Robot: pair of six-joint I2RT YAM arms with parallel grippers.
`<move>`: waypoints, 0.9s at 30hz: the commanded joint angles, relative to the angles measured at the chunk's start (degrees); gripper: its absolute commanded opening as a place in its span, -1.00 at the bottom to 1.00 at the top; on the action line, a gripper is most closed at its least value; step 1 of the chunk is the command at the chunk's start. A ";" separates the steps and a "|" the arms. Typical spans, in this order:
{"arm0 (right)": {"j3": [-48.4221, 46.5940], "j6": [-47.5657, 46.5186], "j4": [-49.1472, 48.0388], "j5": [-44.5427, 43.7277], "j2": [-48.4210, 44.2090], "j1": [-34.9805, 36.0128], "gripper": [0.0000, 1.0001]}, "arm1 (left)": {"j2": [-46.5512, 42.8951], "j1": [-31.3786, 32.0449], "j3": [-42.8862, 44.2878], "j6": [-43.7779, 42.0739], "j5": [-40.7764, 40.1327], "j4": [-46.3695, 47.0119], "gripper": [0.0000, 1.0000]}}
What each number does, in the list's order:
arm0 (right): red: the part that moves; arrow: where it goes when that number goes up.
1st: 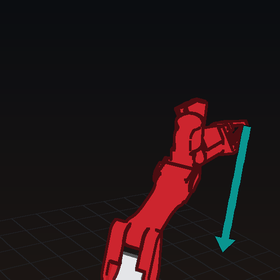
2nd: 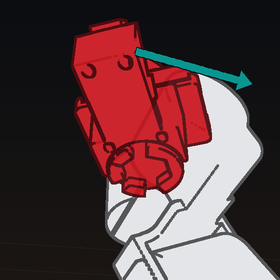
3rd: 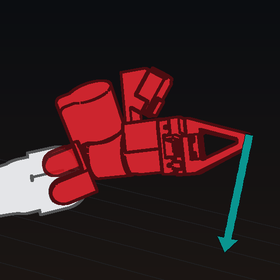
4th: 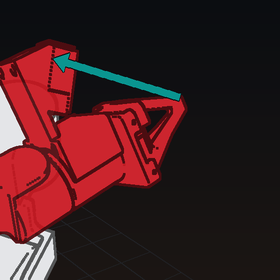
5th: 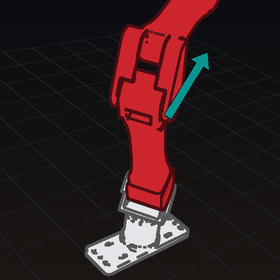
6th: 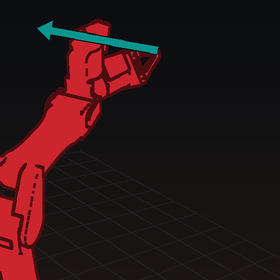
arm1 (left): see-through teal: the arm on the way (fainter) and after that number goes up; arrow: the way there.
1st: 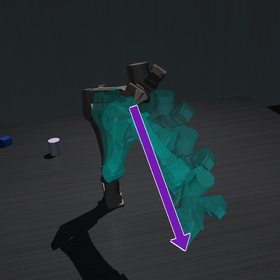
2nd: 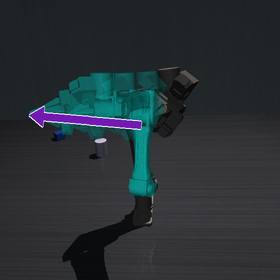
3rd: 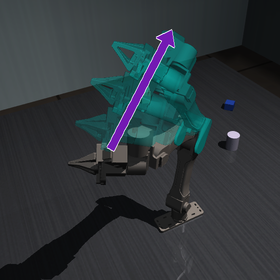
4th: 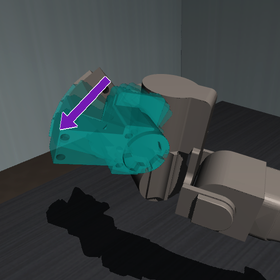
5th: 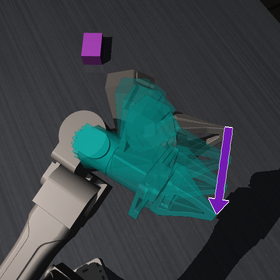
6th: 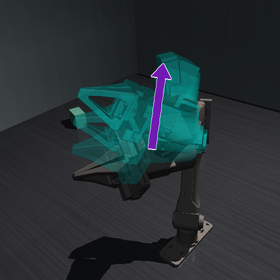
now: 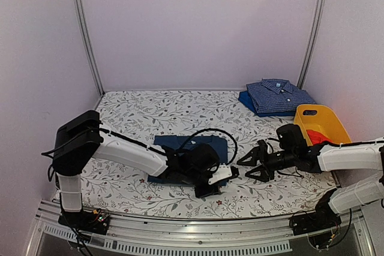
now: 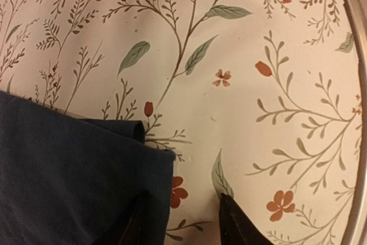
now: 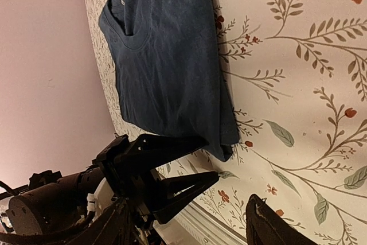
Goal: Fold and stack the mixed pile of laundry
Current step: Pick up the square-folded T-shirt from the center of the board.
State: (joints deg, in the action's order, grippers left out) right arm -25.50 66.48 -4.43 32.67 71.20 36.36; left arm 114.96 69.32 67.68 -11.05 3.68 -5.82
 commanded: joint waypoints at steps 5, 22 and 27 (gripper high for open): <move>0.90 2.25 -3.62 -0.23 0.47 -0.06 0.44 | 3.67 -0.05 3.17 -2.27 -2.15 0.22 -0.57; -1.58 10.22 -23.77 1.46 16.41 3.45 0.75 | -7.10 -4.25 -0.99 6.40 5.60 9.43 -1.00; -2.71 15.42 -30.61 -1.52 21.30 4.74 0.67 | -7.54 -4.42 -0.88 7.01 6.41 9.83 -1.00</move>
State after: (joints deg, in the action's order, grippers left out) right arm -26.39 76.84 -26.17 33.36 89.32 40.21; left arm 109.08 65.32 67.20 -5.30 7.79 1.48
